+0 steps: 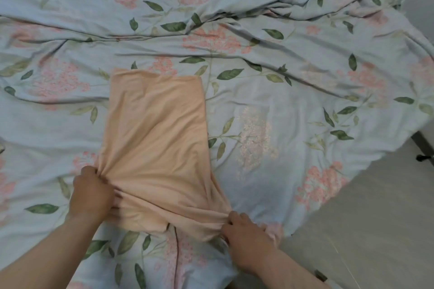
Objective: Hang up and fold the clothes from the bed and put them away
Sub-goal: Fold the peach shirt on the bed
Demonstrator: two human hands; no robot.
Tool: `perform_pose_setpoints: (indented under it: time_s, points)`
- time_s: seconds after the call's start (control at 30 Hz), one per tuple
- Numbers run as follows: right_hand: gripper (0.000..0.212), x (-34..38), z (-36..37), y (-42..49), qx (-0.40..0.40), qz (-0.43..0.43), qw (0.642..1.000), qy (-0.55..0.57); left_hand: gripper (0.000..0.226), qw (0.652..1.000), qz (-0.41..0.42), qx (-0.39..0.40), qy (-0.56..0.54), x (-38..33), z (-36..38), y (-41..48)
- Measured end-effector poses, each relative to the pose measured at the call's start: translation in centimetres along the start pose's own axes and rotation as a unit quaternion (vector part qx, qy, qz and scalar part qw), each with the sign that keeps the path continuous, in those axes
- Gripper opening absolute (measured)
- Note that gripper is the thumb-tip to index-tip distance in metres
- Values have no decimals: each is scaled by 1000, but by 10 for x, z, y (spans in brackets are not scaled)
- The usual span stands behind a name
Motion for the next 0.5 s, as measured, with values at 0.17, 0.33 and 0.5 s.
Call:
perform_pose_setpoints:
  time_s: [0.17,0.33,0.5]
  points:
    - [37,-26,18,-17,-50,83,994,42,42,987,47,-145,41,16,-22,-25]
    - [55,-41,18,-13,-78,146,985,56,45,915,382,108,73,-27,32,-129]
    - [12,-41,-11,-4,-115,227,926,278,68,906,367,137,161,-37,64,-145]
Point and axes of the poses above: each hand's wrist, its own y-axis towards the middle knuckle, its own z-axis out of the palm, x = y × z, the point moved 5 cm from there along y, towards the middle knuckle, and after that the axes turned 7 degrees about -x, right-handed, at the moved point
